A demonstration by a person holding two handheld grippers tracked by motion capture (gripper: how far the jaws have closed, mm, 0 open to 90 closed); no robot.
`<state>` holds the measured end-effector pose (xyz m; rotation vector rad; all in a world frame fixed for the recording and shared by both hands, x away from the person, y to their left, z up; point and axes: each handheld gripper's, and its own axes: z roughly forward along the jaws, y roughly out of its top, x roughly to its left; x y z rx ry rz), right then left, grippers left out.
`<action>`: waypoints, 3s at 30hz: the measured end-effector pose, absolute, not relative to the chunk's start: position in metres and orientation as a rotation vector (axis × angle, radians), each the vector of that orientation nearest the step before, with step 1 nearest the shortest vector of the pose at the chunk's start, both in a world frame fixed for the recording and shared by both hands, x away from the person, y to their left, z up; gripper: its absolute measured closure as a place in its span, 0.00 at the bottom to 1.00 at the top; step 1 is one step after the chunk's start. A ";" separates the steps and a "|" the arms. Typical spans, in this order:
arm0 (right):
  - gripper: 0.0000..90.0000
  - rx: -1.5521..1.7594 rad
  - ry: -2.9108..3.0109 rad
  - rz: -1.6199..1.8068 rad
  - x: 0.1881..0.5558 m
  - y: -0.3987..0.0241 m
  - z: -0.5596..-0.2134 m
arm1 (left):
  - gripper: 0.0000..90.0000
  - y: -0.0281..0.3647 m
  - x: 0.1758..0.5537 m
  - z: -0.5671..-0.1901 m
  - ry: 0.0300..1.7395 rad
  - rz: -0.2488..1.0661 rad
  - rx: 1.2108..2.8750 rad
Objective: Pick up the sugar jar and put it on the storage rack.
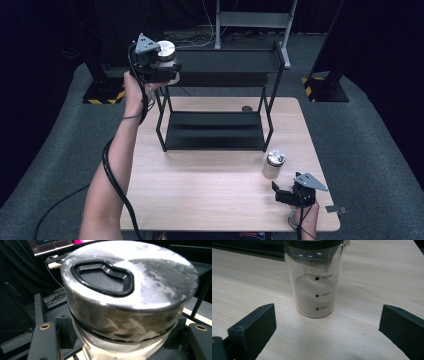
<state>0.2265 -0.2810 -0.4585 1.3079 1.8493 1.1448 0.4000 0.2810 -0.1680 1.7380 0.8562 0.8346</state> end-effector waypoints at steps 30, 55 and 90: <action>0.00 1.304 1.853 1.149 0.227 -0.282 -0.459 | 0.34 0.257 0.432 -0.148 0.928 0.854 1.766; 0.00 1.299 1.853 1.148 0.227 -0.282 -0.459 | 0.34 0.251 0.462 -0.143 1.015 0.828 1.778; 0.00 1.297 1.854 1.147 0.226 -0.282 -0.459 | 0.34 0.264 0.481 -0.147 1.082 0.729 1.742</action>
